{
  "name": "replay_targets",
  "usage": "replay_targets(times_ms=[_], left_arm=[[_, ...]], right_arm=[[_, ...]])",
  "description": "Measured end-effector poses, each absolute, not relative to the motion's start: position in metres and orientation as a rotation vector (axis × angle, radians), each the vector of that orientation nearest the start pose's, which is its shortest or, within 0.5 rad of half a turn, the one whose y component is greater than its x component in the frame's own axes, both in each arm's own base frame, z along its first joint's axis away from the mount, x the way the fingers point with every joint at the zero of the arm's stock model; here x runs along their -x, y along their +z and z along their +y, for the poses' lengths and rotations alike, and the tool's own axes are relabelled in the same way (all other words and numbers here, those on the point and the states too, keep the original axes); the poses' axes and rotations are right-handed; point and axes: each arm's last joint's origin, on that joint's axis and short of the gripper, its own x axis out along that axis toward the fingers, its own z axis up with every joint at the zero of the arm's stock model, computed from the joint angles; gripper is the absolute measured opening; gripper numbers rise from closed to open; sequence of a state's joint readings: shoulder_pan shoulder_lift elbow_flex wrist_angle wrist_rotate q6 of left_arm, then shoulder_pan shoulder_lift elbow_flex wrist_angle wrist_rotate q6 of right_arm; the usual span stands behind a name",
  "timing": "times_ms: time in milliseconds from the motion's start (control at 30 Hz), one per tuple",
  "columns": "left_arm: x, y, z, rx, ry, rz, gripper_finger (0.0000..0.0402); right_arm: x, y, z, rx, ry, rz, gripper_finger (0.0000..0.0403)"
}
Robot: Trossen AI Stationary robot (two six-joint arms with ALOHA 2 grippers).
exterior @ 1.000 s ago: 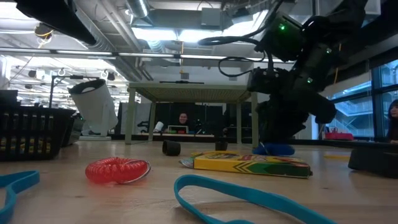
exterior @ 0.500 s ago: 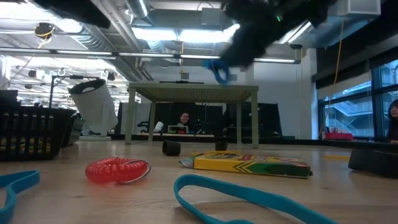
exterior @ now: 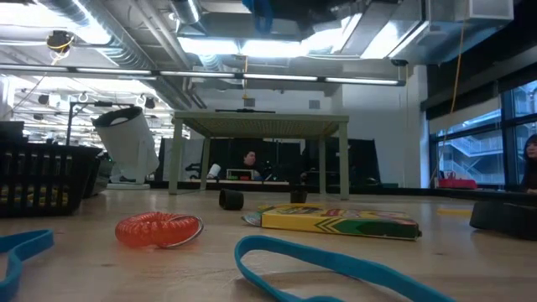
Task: Pick & Place Office Desk Supplies
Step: Put the blue spring rubber band into the top black bin
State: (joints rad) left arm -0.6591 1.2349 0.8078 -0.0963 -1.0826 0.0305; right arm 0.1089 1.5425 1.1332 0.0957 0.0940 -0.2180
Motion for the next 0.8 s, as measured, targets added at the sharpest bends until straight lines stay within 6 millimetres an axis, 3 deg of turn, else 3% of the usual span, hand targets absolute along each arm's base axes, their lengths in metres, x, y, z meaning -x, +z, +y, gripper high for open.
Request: replay_targets(times_ms=[133, 367, 800], left_arm=[[-0.234, 0.267, -0.123, -0.452, 0.441, 0.319, 0.0189], [-0.269, 0.265, -0.101, -0.41, 0.324, 0.265, 0.0196], [-0.283, 0.27, -0.097, -0.321, -0.068, 0.134, 0.0187]], right_arm=[[-0.353, 0.301, 0.04, 0.224, 0.184, 0.232, 0.0017], [-0.352, 0.307, 0.052, 0.242, 0.347, 0.144, 0.0017], [-0.348, 0.3, 0.064, 0.397, 0.457, 0.172, 0.0017]])
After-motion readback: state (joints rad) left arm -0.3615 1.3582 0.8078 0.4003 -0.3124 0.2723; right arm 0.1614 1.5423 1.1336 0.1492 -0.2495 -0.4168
